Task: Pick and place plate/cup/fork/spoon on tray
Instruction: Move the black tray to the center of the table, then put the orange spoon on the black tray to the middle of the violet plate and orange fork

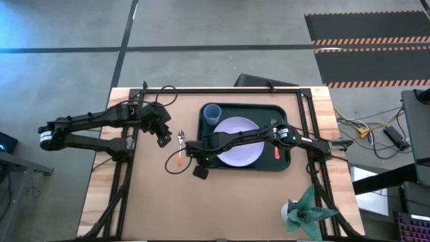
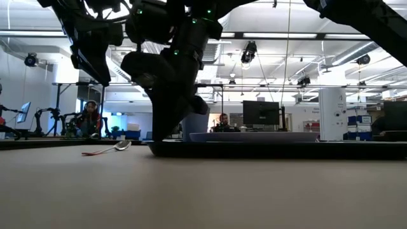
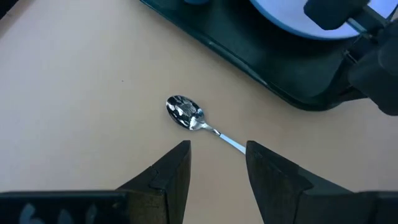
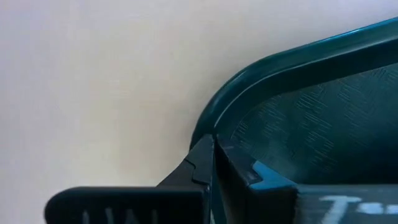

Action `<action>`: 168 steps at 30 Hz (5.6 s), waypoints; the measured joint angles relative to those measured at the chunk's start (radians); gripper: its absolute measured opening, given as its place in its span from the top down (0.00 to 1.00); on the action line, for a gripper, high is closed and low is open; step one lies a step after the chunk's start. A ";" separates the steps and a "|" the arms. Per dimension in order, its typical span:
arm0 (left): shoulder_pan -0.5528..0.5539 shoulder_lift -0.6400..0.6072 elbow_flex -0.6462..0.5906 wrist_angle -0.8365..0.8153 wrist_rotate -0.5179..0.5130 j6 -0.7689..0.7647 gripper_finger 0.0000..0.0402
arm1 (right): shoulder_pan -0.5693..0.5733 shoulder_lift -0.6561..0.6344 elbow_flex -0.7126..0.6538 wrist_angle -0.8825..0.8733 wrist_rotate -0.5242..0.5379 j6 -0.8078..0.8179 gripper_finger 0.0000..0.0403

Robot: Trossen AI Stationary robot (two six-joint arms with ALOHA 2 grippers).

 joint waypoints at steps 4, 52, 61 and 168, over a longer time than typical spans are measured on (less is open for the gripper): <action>0.000 0.000 0.000 0.000 0.000 0.000 0.66 | 0.014 0.000 0.000 -0.001 0.026 -0.019 0.98; -0.007 0.000 -0.165 0.000 0.012 -0.214 0.66 | 0.055 -0.197 0.218 -0.280 0.394 0.001 0.98; -0.029 0.007 -0.244 0.117 0.055 -0.384 0.66 | 0.081 -0.442 0.218 -0.460 0.666 0.059 0.98; -0.106 -0.066 -0.211 0.261 -0.216 -0.547 1.00 | 0.078 -0.515 -0.054 -0.299 0.584 -0.021 0.98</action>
